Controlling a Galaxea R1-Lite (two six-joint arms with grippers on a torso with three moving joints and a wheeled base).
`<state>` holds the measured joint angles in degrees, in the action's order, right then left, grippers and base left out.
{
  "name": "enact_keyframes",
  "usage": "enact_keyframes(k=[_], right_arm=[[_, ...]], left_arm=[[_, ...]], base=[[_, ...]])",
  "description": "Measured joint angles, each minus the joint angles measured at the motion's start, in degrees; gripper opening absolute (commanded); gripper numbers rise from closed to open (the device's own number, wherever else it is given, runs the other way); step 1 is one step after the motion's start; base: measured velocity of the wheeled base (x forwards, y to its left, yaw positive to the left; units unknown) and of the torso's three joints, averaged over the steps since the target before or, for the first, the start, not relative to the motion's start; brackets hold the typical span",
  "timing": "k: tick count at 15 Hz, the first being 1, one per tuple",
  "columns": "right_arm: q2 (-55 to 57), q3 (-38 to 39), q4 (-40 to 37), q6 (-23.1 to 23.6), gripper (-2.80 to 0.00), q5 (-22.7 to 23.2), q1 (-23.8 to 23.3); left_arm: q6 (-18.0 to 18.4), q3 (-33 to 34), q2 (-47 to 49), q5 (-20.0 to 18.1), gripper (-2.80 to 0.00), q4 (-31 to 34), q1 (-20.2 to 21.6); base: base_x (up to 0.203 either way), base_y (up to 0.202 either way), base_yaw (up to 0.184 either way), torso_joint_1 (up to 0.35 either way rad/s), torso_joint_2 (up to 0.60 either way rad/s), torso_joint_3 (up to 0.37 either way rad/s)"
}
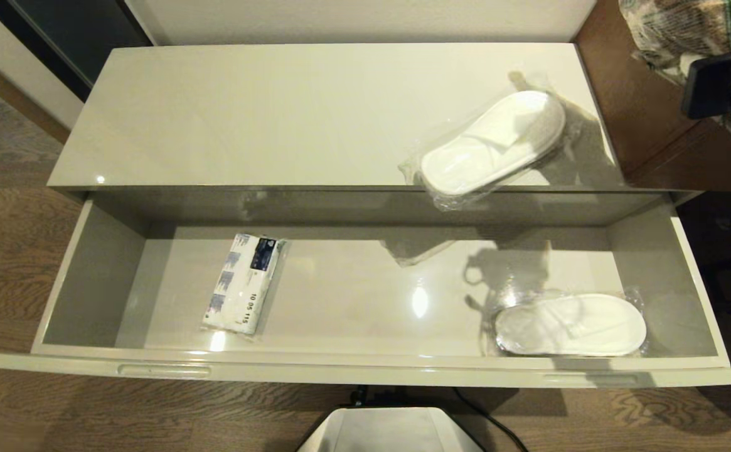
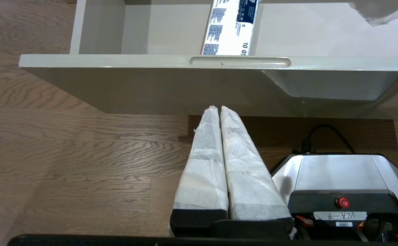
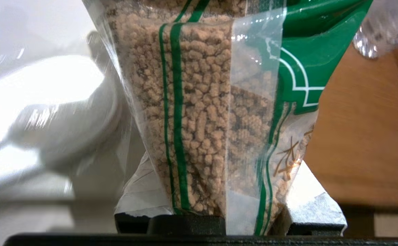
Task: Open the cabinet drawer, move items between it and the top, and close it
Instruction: Pick up the solid drinks on the table, then put the solid drinks in the drawer
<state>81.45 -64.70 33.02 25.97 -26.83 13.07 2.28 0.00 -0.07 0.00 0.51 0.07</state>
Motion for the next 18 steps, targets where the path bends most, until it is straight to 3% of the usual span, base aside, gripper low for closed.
enact_keyframes(k=[7,11,18], right_arm=[[-16.5,5.1,-23.8,-0.1,-2.80,-7.7,14.7],[-17.7,6.9,-26.4,-0.1,-2.80,-7.9,20.4],[-6.7,6.2,-22.6,-0.6,-2.80,-11.8,37.2]], left_arm=[[0.0,0.0,0.0,0.0,-2.80,0.0,0.0],[0.0,0.0,0.0,0.0,-2.80,0.0,0.0],[0.0,0.0,0.0,0.0,-2.80,0.0,0.0]], base=[[0.000,0.000,0.000,0.000,0.00,0.000],[0.000,0.000,0.000,0.000,0.00,0.000],[0.000,0.000,0.000,0.000,0.00,0.000]])
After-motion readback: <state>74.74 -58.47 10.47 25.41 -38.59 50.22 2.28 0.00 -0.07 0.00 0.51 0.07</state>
